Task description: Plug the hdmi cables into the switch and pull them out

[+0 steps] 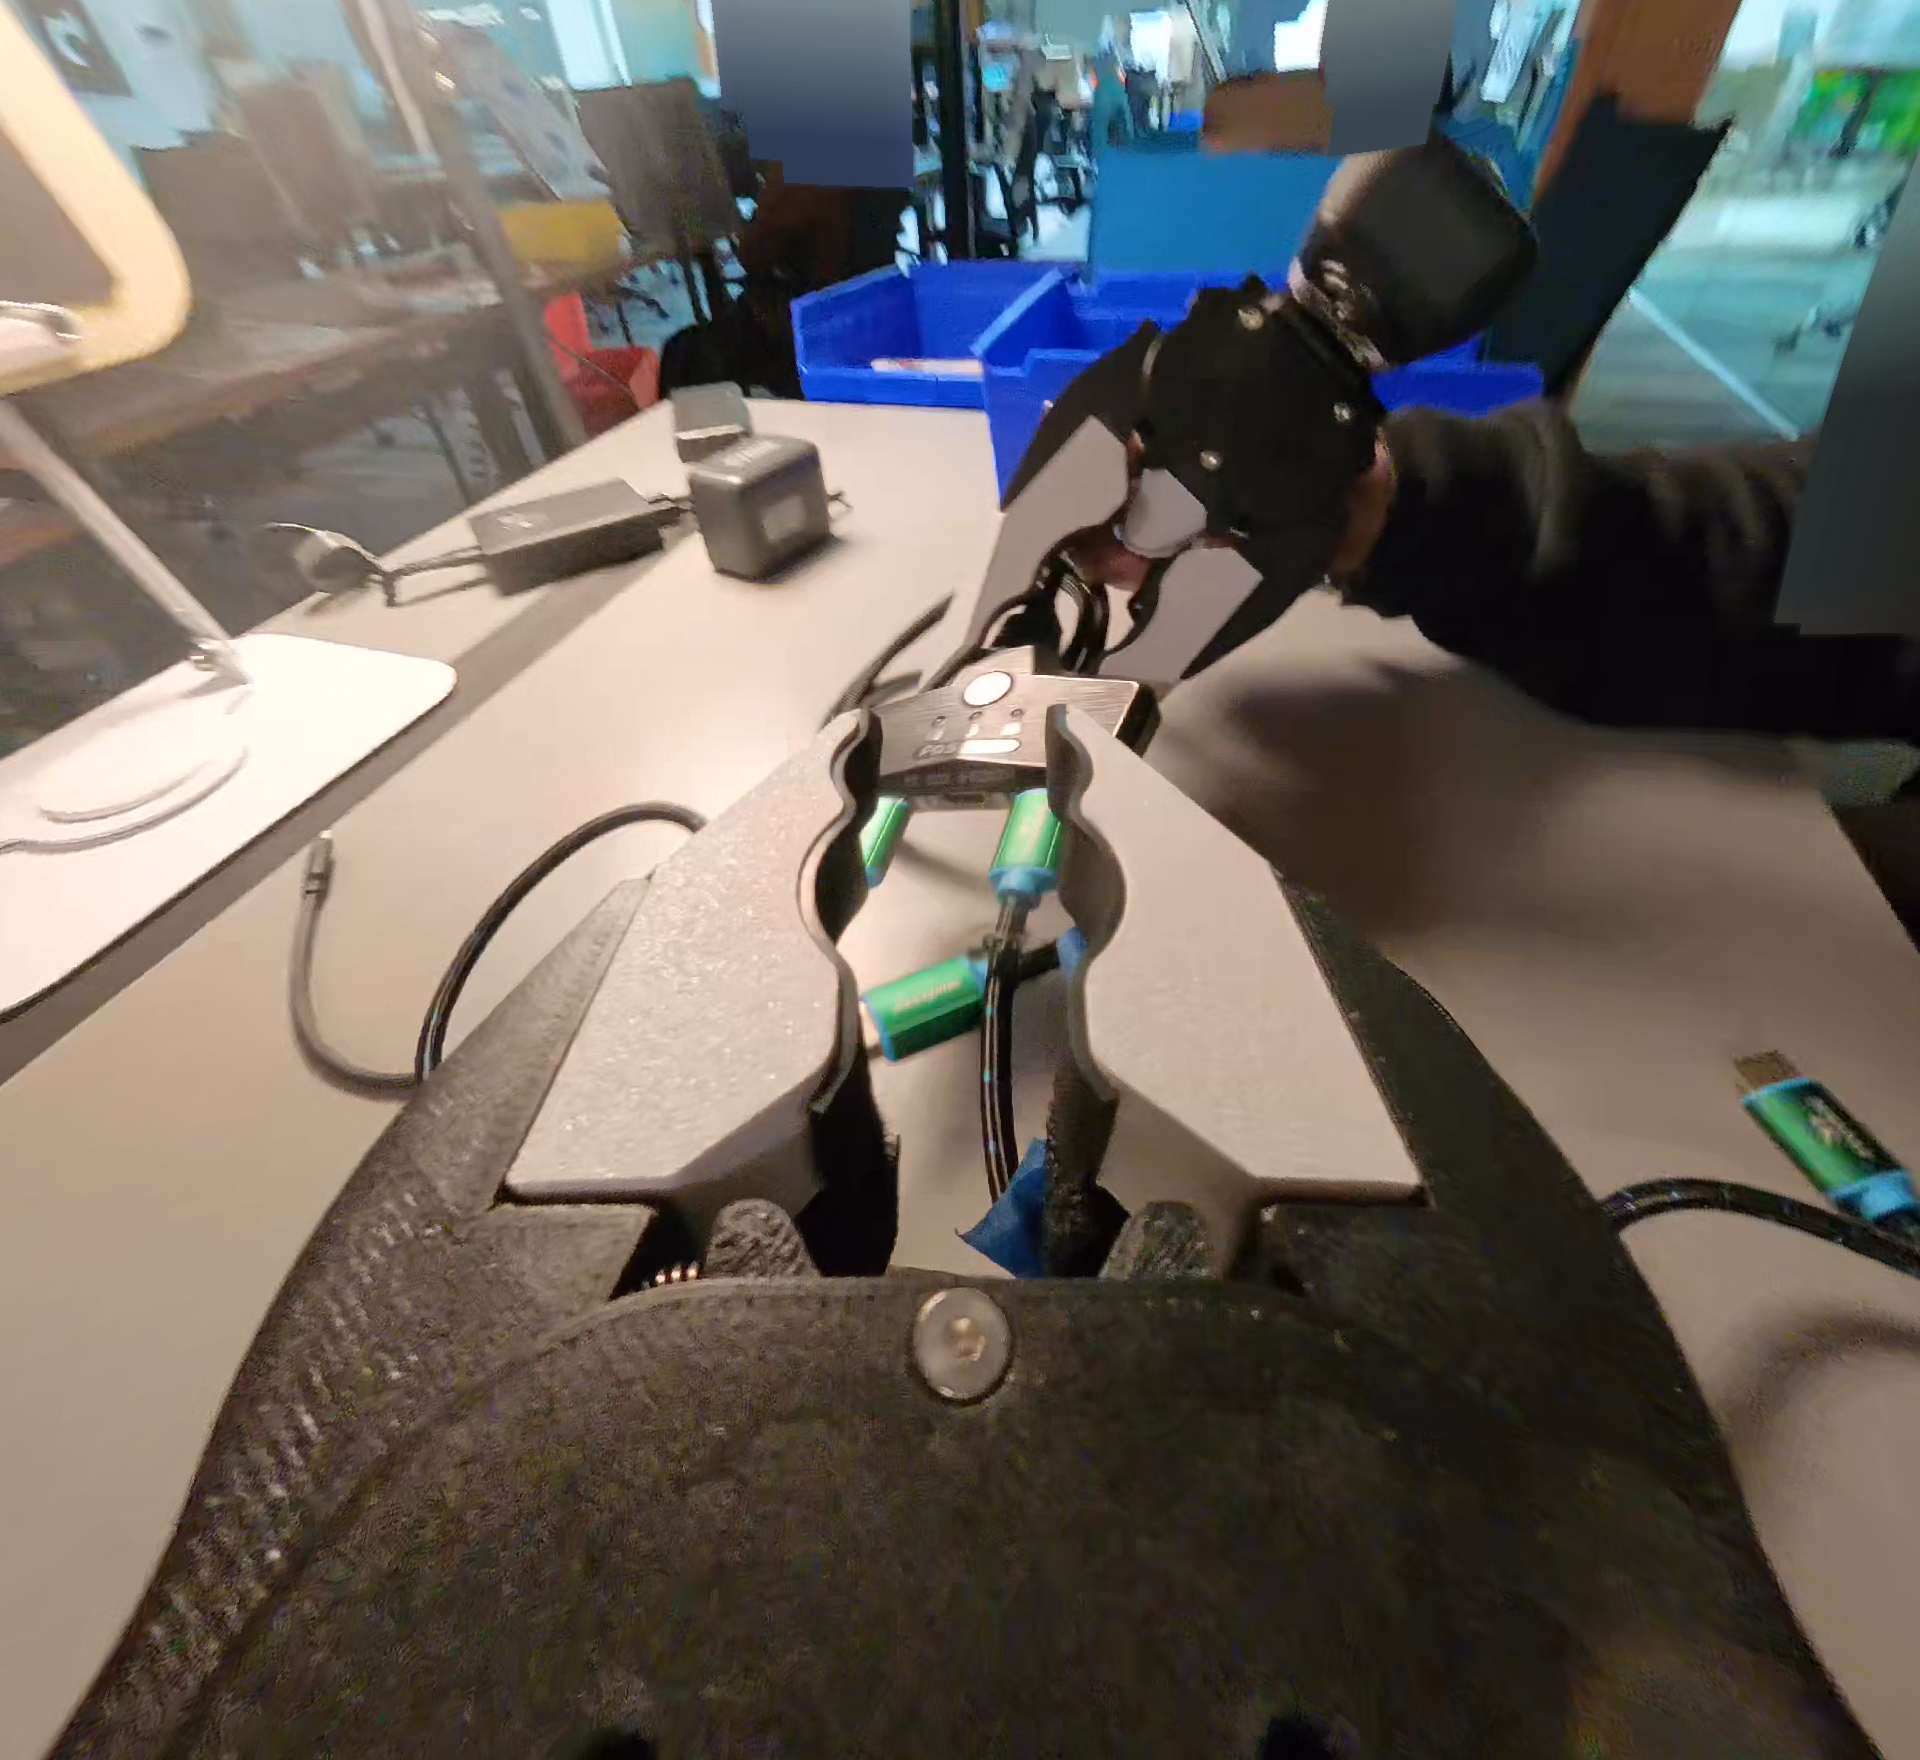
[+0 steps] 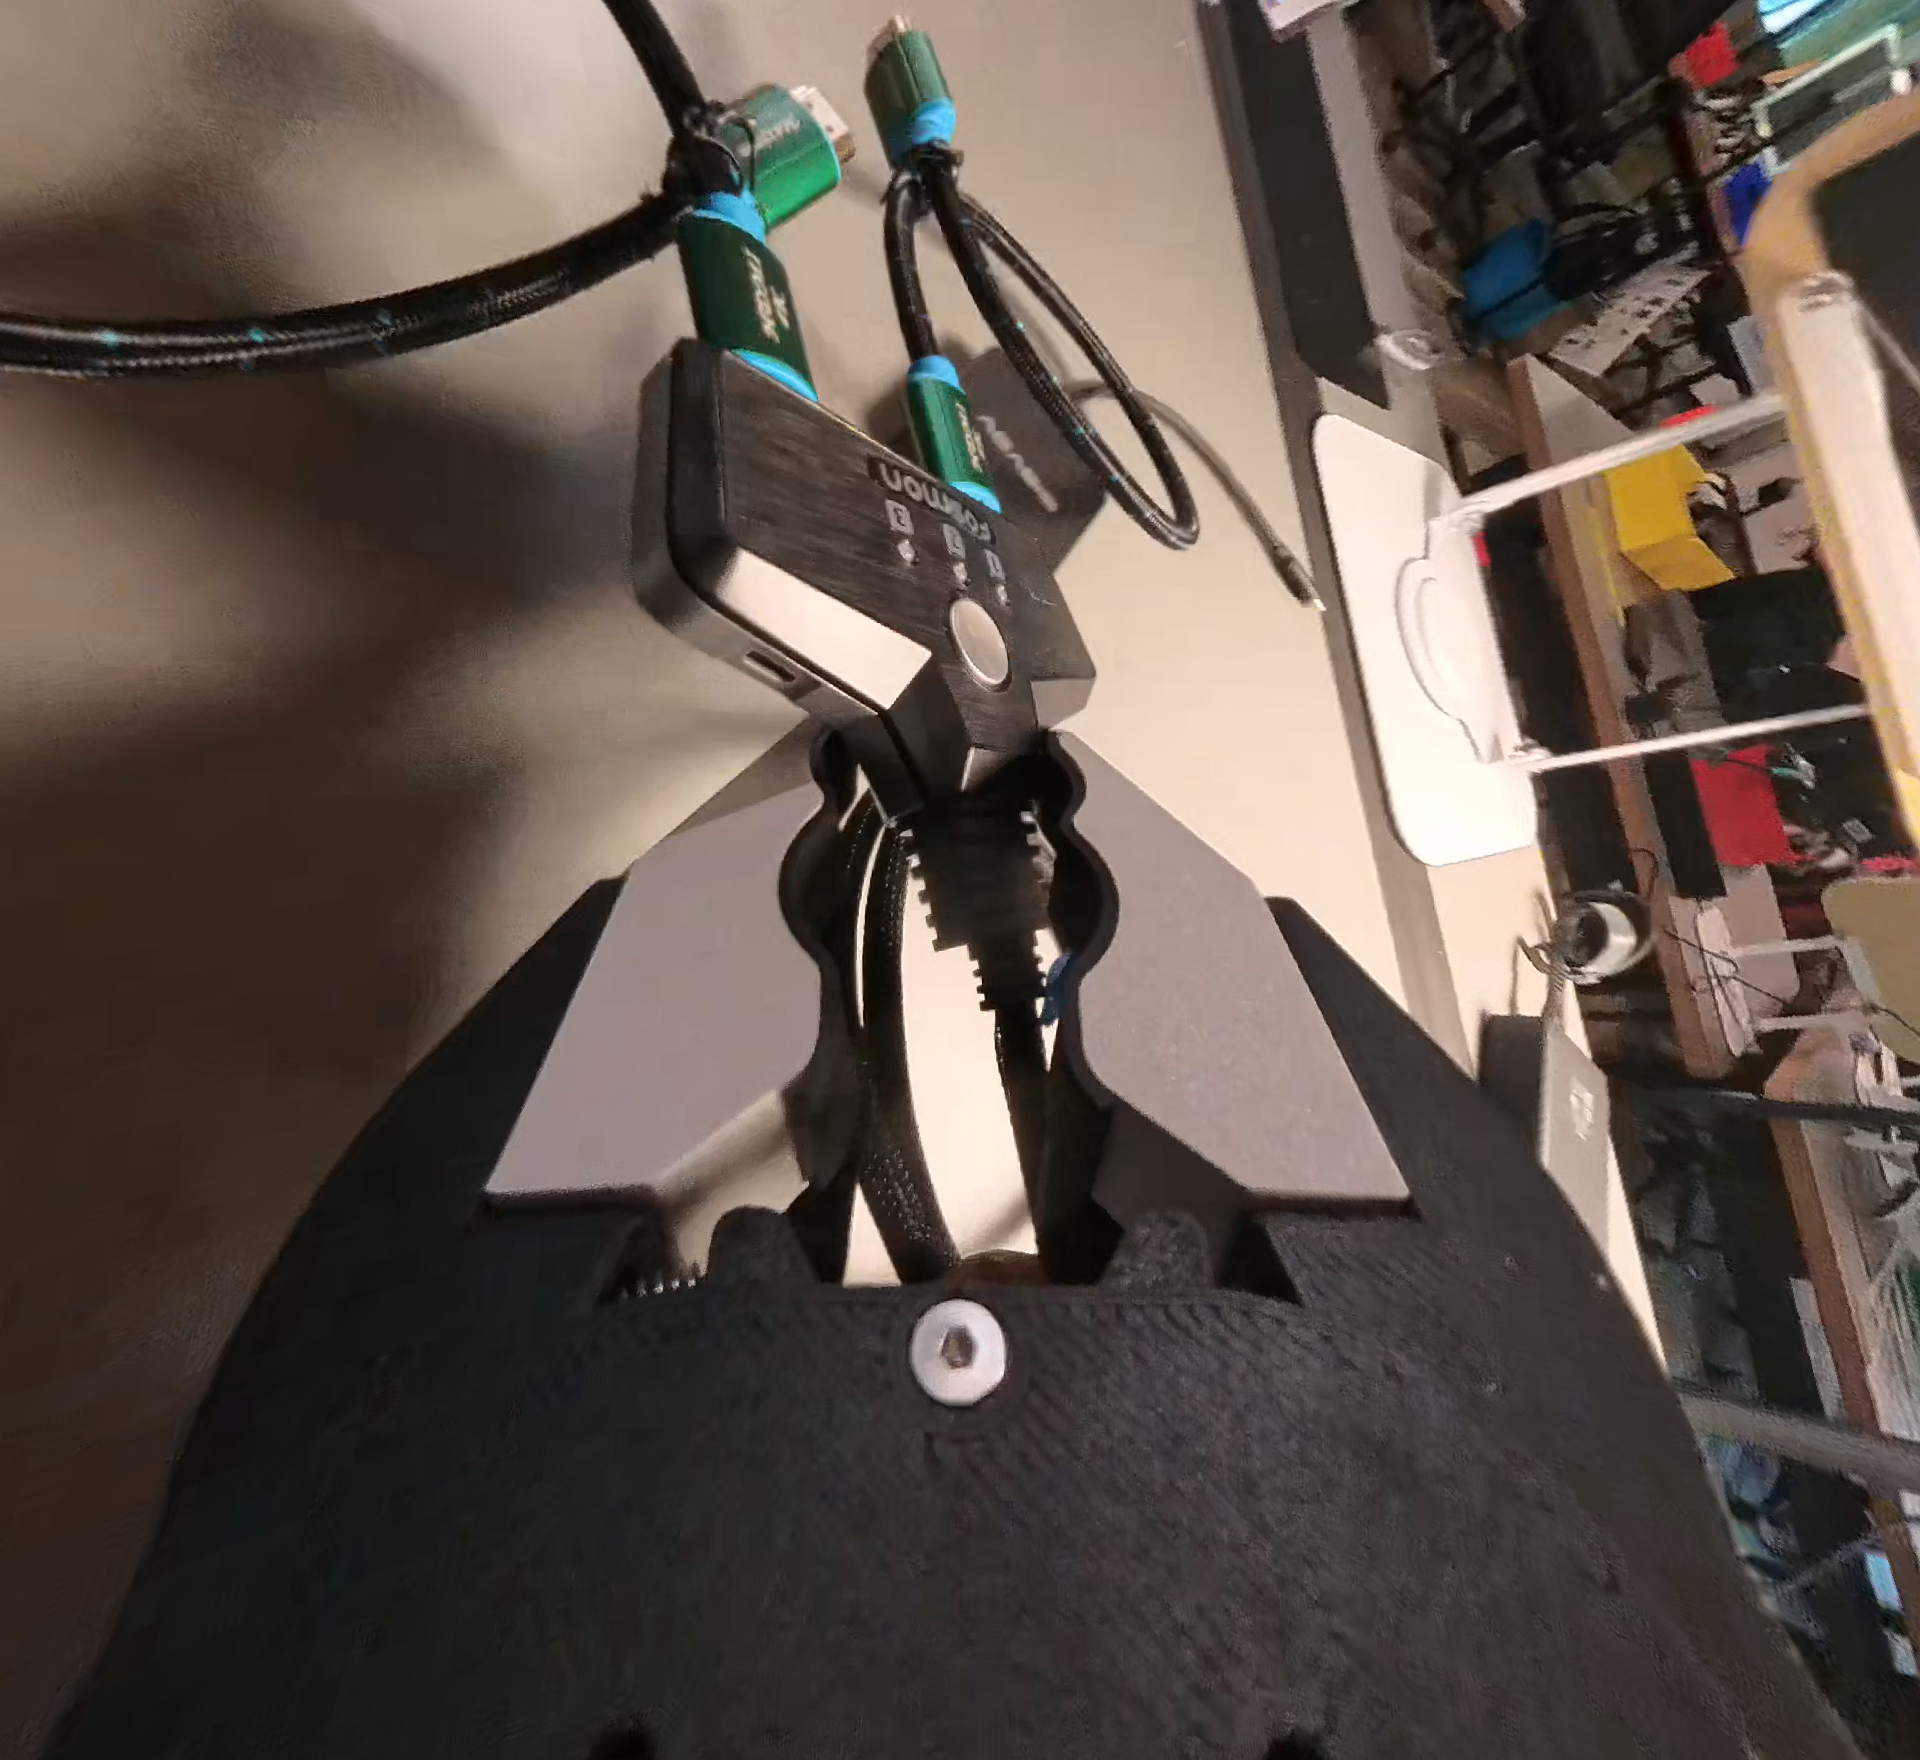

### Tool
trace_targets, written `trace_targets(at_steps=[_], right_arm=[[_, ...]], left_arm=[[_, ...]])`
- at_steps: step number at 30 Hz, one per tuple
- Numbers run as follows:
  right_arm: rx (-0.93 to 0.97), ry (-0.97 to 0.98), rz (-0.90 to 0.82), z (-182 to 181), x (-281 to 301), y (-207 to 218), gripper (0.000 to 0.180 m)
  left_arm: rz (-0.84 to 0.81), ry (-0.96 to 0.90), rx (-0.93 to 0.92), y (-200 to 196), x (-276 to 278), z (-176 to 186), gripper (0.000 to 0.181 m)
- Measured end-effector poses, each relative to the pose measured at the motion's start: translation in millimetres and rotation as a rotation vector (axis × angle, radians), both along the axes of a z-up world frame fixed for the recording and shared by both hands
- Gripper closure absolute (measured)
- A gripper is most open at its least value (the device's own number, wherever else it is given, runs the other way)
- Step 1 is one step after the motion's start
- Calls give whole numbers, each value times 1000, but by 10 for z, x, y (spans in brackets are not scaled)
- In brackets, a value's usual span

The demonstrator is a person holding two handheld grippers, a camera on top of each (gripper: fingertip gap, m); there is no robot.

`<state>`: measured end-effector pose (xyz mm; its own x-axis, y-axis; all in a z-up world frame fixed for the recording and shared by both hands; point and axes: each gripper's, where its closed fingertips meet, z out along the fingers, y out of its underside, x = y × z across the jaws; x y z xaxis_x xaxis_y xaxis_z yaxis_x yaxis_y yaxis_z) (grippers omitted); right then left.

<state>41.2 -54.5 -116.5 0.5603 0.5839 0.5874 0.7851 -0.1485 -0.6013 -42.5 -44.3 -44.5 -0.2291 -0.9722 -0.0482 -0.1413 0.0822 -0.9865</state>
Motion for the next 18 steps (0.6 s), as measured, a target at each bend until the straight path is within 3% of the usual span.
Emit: trace_targets(at_steps=[10, 18], right_arm=[[166, 93, -213, 751, 474, 14, 145], [282, 106, -445, 1847, 939, -631, 145]], left_arm=[[194, -270, -218, 642, -275, 444, 141], [226, -115, -219, 655, -147, 128, 142]])
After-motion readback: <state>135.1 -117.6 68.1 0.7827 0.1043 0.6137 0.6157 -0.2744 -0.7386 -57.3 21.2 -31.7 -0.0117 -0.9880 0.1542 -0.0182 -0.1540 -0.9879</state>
